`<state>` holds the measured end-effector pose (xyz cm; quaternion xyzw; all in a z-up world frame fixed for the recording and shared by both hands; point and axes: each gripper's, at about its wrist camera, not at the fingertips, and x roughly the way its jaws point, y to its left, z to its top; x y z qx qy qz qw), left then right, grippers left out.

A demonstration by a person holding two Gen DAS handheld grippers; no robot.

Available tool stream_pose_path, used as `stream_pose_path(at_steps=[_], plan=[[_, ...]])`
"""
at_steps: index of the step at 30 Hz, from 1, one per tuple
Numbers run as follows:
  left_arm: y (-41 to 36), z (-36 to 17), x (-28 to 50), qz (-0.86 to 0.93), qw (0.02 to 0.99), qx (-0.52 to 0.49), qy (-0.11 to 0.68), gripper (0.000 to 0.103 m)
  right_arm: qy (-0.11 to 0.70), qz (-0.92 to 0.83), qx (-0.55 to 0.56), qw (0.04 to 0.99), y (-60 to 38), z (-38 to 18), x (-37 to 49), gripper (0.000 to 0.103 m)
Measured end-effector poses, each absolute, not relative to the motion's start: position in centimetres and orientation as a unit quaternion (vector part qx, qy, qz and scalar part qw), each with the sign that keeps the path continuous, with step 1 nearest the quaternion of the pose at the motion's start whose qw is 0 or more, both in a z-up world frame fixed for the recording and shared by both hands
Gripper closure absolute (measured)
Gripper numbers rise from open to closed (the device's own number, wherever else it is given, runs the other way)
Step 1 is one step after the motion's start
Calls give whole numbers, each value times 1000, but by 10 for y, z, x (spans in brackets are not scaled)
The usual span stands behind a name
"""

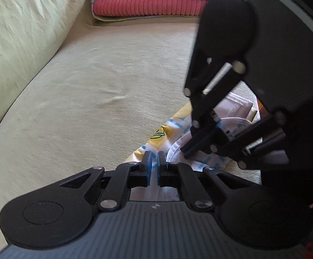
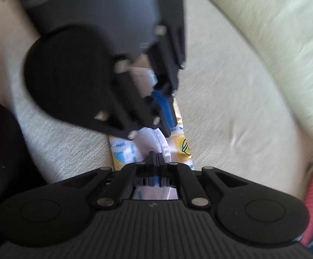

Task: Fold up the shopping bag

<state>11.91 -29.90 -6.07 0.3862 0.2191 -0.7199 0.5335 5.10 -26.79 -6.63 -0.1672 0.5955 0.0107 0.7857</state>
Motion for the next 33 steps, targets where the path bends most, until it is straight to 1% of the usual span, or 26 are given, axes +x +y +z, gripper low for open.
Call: stream_pose_path(at_steps=[3, 4, 5, 6, 9, 10, 11, 13, 14, 15, 16, 18, 23, 27, 28, 29, 31, 32, 33], plan=[[-297, -60, 117, -716, 538, 395, 205, 103, 628, 50, -112, 769, -294, -61, 69, 103], [-294, -56, 118, -708, 549, 397, 201, 102, 637, 62, -96, 762, -302, -60, 74, 103], [-290, -51, 120, -698, 562, 396, 200, 98, 640, 67, -84, 761, -307, -59, 76, 103], [-287, -46, 122, -688, 576, 395, 198, 98, 641, 77, -57, 762, -317, -58, 77, 103], [-270, -29, 118, -682, 595, 381, 190, 98, 614, 85, 11, 785, -341, -56, 64, 103], [-266, -26, 111, -683, 596, 379, 188, 98, 595, 77, 46, 799, -350, -55, 54, 103], [-262, -25, 103, -684, 595, 378, 187, 98, 576, 71, 59, 813, -352, -54, 45, 103], [-265, -35, 91, -681, 587, 391, 197, 97, 526, 67, 51, 847, -347, -53, 21, 103], [-268, -44, 86, -676, 586, 399, 200, 99, 504, 58, 65, 859, -347, -53, 10, 103], [-269, -48, 85, -677, 593, 385, 206, 102, 491, 51, 84, 866, -349, -54, 3, 103], [-272, -48, 87, -676, 599, 367, 224, 102, 475, 43, 104, 873, -352, -56, -6, 103], [-274, -48, 87, -671, 603, 365, 228, 102, 445, 28, 141, 884, -358, -60, -24, 103], [-271, -41, 80, -668, 603, 384, 206, 101, 434, 31, 145, 889, -359, -54, -39, 103], [-267, -41, 72, -664, 603, 399, 192, 100, 431, 44, 126, 892, -355, -48, -43, 89], [-266, -40, 71, -663, 603, 401, 191, 99, 429, 43, 122, 894, -357, -50, -39, 89], [-265, -40, 70, -662, 603, 402, 191, 94, 427, 43, 119, 895, -359, -52, -36, 89], [-264, -39, 70, -659, 605, 404, 189, 92, 421, 40, 110, 900, -363, -47, -42, 83], [-264, -40, 71, -659, 605, 406, 189, 91, 421, 34, 93, 902, -364, -48, -41, 69], [-264, -40, 72, -658, 606, 405, 189, 91, 421, 28, 77, 904, -365, -49, -40, 50]])
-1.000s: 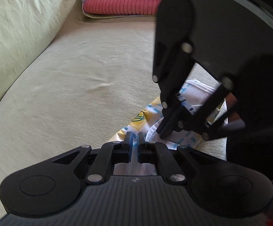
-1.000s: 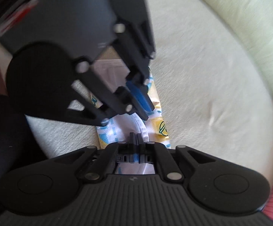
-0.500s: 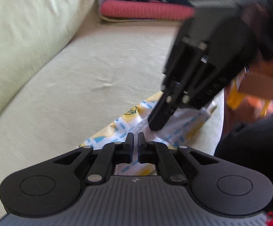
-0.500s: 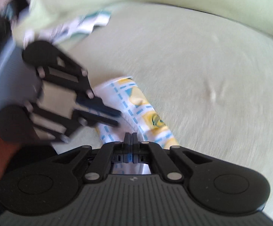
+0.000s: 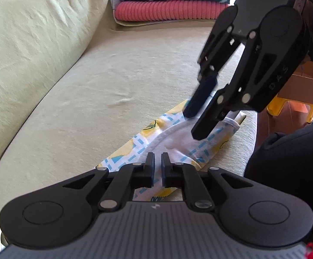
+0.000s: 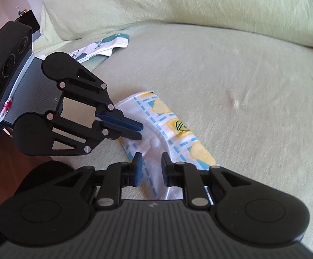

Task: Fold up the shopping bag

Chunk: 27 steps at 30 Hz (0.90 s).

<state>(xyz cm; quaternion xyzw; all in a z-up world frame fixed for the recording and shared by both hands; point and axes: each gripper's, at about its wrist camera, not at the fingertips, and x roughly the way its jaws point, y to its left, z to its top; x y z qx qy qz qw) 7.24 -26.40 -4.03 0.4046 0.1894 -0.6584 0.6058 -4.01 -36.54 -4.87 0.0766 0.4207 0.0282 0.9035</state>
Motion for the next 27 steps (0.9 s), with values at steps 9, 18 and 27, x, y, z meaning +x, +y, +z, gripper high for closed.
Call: stream_pose_path(at_steps=[9, 18, 27], plan=[[-267, -45, 74, -660, 601, 414, 178, 92, 469, 145, 178, 853, -438, -86, -10, 43], [-248, -54, 62, -660, 606, 420, 145, 98, 470, 181, 171, 847, -422, -95, -5, 49], [-232, -41, 52, -637, 640, 413, 123, 87, 422, 95, -169, 885, -326, -49, -30, 62]])
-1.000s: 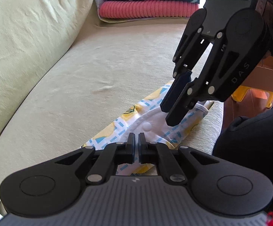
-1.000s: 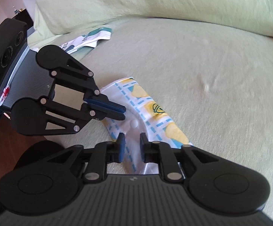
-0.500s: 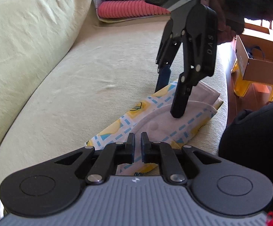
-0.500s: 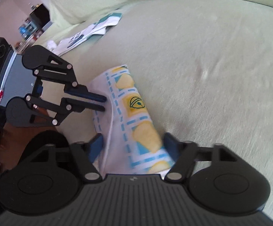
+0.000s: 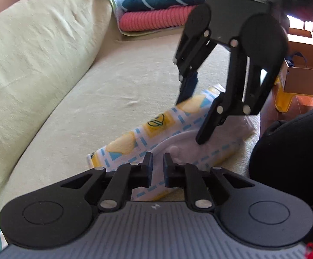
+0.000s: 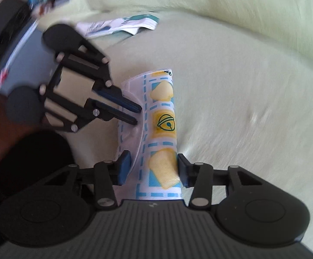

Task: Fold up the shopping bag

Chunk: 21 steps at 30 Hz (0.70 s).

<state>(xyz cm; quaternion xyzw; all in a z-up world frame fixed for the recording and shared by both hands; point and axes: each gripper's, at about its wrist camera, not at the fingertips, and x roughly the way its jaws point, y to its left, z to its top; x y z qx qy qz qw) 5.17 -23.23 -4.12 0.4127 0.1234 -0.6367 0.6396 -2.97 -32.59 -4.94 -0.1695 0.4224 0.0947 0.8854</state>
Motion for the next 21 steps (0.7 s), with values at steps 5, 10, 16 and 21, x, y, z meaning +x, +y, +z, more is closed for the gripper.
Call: stream_pose_path(at_steps=[5, 10, 16, 21], plan=[[-235, -44, 48, -595, 666, 436, 115, 87, 340, 15, -503, 794, -279, -80, -41, 64], [-229, -14, 44, -595, 698, 385, 105, 88, 303, 22, -581, 755, -278, -103, -64, 67], [-248, -8, 46, -599, 702, 359, 142, 88, 311, 63, -584, 747, -267, -102, -88, 76], [-253, -45, 43, -594, 686, 377, 187, 99, 343, 90, -542, 762, -265, -104, -93, 79]])
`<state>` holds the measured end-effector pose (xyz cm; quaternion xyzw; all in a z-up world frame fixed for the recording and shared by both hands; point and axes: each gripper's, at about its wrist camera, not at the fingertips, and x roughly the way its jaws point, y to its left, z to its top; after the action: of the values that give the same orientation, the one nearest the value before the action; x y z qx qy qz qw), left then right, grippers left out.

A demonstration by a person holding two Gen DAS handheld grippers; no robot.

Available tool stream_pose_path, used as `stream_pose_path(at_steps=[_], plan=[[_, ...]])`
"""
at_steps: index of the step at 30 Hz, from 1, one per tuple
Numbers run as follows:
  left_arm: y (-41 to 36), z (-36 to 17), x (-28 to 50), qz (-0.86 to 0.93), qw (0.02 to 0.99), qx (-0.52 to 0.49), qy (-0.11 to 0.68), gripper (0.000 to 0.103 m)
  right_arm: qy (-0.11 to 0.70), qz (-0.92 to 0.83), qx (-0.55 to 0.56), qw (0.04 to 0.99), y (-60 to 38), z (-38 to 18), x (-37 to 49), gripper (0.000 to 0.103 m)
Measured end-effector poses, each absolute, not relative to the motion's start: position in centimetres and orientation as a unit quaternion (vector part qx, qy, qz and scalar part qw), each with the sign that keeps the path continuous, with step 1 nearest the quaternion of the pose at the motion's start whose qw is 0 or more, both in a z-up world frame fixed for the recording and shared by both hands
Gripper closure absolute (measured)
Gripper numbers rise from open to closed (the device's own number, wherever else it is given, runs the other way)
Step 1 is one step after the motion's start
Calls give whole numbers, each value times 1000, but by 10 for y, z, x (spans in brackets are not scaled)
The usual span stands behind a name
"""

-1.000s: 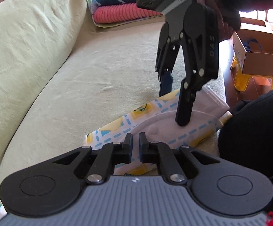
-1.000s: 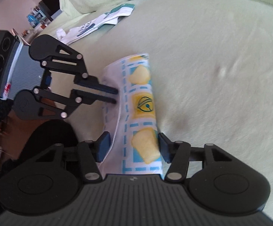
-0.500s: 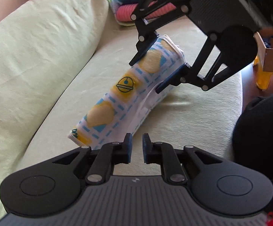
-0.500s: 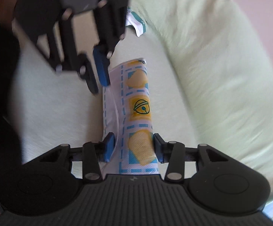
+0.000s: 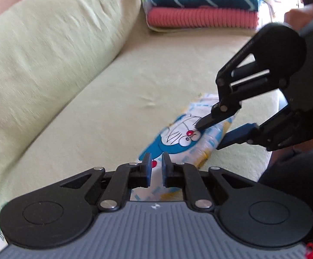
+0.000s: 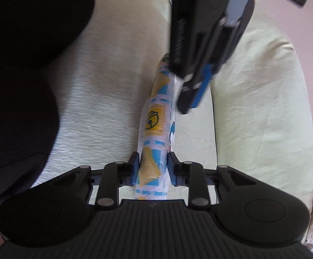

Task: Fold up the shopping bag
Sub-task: 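Flip the strip over with the right gripper, showing the Doraemon print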

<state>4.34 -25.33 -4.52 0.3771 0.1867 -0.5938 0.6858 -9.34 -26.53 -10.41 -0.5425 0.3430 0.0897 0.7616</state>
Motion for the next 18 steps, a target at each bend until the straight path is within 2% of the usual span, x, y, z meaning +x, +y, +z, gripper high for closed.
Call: stream_pose_path(at_steps=[6, 8, 11, 14, 17, 18], plan=[[-260, -55, 45, -589, 686, 378, 198, 100, 358, 84, -502, 783, -276, -107, -85, 75], [-263, -55, 46, -592, 678, 386, 200, 100, 383, 111, -403, 824, -294, -83, -76, 68], [-262, -53, 46, -596, 670, 394, 201, 100, 433, 144, -246, 855, -336, -43, -58, 70], [-263, -53, 46, -601, 662, 401, 199, 100, 442, 143, -169, 869, -383, -19, -43, 55], [-265, -52, 49, -611, 650, 406, 198, 100, 461, 158, -116, 866, -416, -13, -12, 34], [-265, -52, 50, -615, 644, 411, 196, 100, 469, 173, -100, 860, -419, -13, -4, 34]])
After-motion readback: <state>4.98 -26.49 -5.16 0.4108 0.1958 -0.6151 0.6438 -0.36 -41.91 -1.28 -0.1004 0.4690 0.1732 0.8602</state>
